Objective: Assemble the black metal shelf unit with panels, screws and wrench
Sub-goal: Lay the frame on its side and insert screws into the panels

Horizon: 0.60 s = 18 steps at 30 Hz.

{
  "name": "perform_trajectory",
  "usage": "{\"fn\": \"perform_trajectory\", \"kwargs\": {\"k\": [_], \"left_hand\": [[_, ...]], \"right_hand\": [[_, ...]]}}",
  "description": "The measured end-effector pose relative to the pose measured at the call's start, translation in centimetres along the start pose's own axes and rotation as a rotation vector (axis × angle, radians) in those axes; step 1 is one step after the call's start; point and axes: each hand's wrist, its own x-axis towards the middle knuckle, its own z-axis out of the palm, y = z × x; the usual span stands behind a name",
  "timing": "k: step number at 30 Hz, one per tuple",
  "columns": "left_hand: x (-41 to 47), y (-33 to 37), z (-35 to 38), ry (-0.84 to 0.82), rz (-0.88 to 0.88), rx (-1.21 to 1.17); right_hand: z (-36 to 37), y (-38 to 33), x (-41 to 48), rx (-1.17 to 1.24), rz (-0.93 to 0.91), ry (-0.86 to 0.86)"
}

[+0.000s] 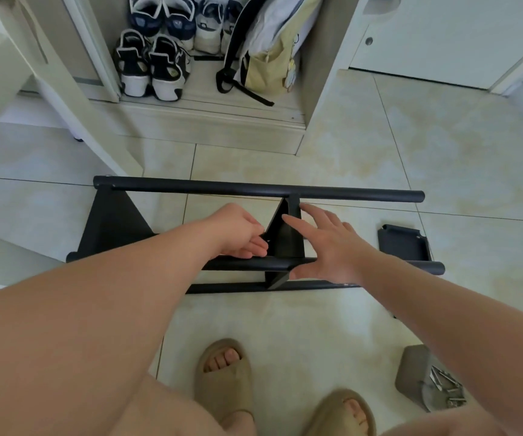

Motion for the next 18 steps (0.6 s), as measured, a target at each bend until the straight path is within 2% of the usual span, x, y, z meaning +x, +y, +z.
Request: {"fn": "perform_trajectory", "kwargs": {"k": [6,11,18], "left_hand": [[2.0,-0.2,0.8,0.014,0.050,0.283],[3.6,-0.6,1.2,-0.006,0.019,0.641],[5.4,-0.8,1.7,-0.037,0.038,0.588]], "right_hand": [[1.2,2.6,2.0,-0.039,-0.124,0.110],[3.0,3.7,2.5,-0.014,-0.147,0.181],[2.5,4.4,3.1,-0.103,-0.132,0.209]]}}
